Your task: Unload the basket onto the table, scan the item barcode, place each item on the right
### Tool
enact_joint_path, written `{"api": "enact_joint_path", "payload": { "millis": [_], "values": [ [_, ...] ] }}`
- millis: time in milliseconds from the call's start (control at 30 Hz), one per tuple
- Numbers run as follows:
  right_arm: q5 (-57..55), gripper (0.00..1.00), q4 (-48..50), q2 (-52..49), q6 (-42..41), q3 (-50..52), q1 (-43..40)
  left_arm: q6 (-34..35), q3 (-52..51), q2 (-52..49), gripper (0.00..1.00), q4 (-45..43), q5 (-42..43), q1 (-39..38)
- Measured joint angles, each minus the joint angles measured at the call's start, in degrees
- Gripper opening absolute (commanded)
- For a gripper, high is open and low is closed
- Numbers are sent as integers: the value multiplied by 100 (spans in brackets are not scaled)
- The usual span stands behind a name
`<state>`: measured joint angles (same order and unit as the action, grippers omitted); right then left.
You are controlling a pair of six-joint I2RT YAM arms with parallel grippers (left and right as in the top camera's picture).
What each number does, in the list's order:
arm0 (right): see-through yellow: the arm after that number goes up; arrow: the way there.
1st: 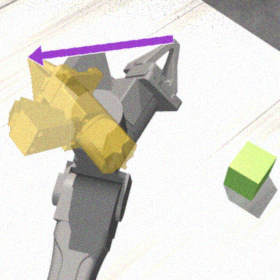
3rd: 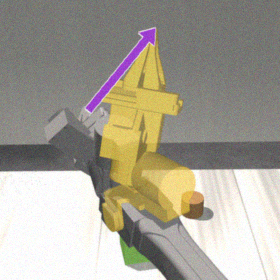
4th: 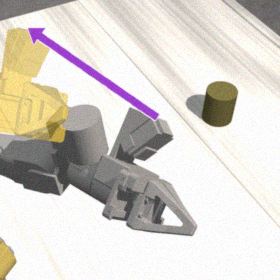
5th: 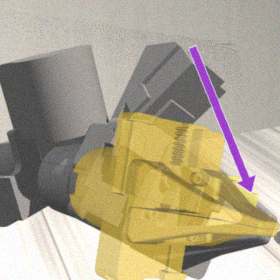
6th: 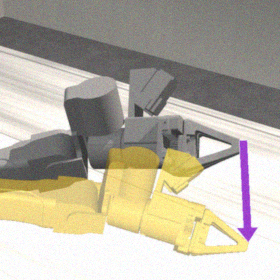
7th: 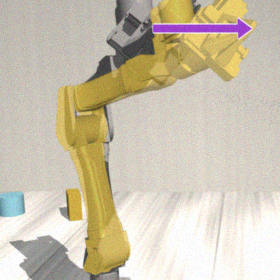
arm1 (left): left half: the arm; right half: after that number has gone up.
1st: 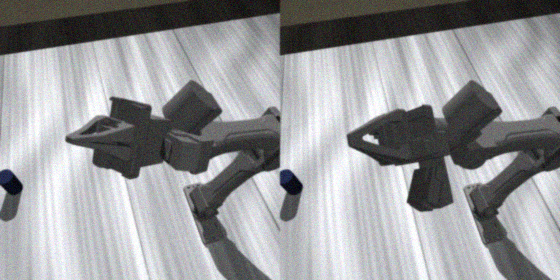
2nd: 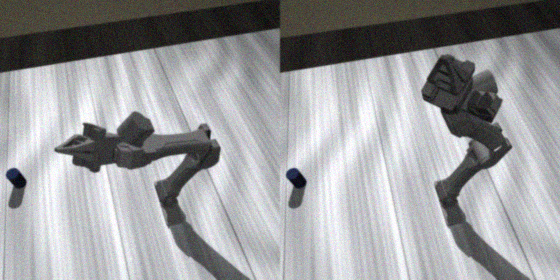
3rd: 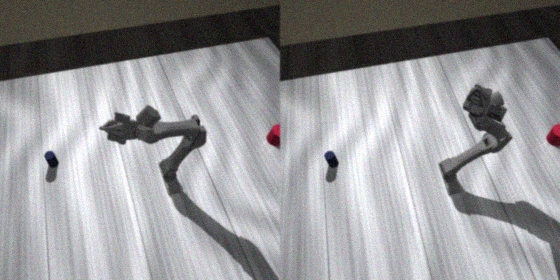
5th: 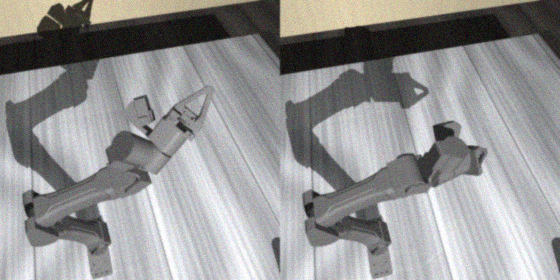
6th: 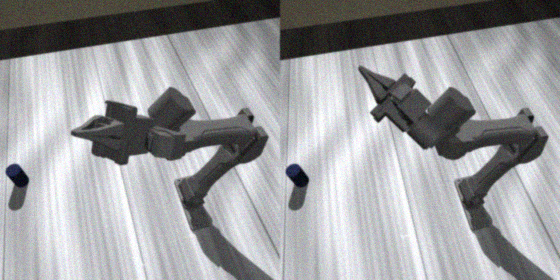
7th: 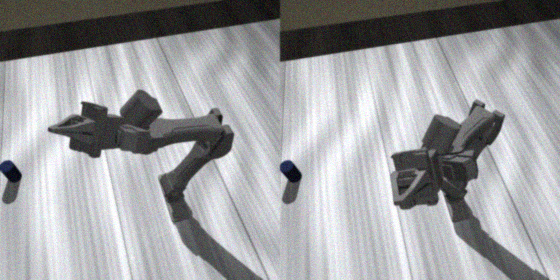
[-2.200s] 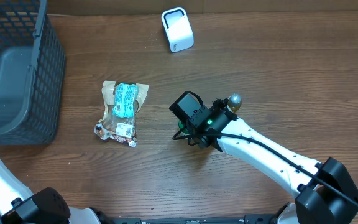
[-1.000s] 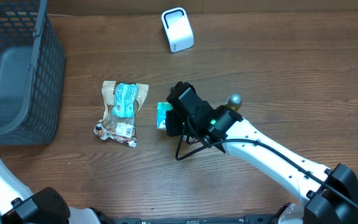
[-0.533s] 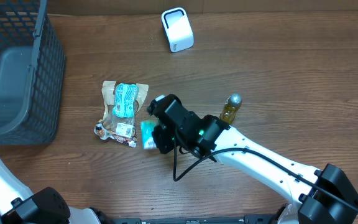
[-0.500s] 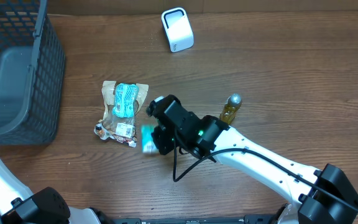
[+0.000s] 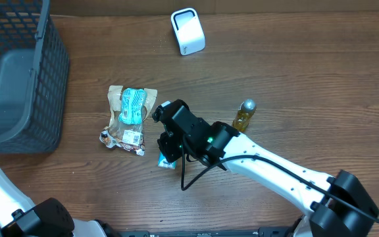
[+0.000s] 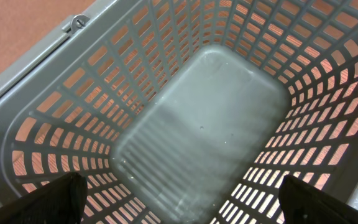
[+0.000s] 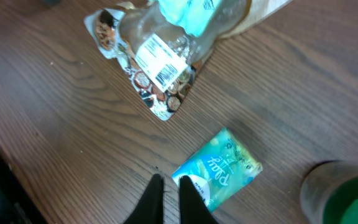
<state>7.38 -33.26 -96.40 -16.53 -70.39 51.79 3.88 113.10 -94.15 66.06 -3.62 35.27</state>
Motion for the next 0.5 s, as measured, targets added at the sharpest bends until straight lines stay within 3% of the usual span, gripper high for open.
{"api": "enact_joint_path", "payload": {
  "millis": [500],
  "values": [
    [-597,9,-105,-649,-120,0,0,0,0,0,100,0,0,0]
  ]
}}
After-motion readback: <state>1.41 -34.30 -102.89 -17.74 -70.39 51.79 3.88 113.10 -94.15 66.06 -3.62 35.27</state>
